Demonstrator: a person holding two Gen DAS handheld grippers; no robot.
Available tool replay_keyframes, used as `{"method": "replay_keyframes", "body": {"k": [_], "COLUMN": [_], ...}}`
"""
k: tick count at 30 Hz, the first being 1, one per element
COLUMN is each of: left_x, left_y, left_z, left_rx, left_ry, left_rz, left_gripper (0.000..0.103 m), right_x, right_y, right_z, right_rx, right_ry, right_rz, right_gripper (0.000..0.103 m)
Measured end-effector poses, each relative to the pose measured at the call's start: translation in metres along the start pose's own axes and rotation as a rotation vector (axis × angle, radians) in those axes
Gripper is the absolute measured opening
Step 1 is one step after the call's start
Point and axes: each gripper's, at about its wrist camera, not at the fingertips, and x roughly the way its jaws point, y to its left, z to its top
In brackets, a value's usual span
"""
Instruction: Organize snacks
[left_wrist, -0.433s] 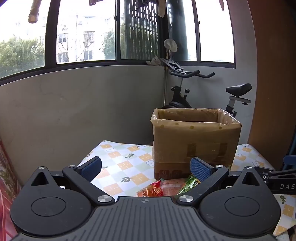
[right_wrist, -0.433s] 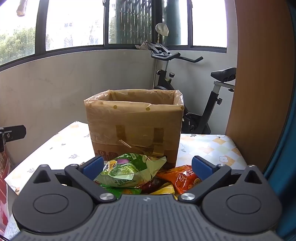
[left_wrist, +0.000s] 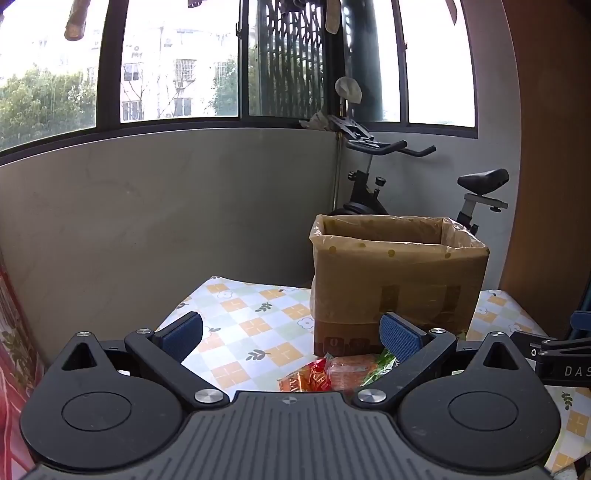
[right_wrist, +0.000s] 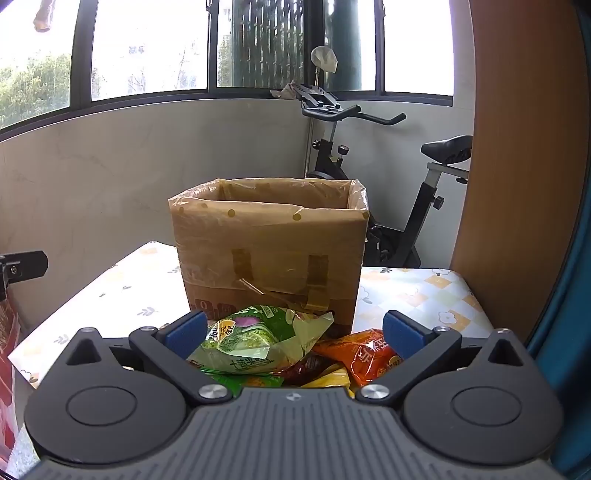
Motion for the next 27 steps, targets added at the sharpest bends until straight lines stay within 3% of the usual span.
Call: {"method": "replay_keyframes", "body": {"k": [27], "left_x": [-0.0024], "left_y": [0.0008], "left_z": [-0.0016], "left_rx": [-0.004], "left_ry": [0.011], "left_rz": [-0.011], "left_gripper": [0.103], "right_x": [-0.0023], "right_y": [-0.0004], "right_z": [0.0015], "right_rx": [0.012], "right_ry": [-0.011], "right_rz": [-0.006], "right_gripper": [0.103]}}
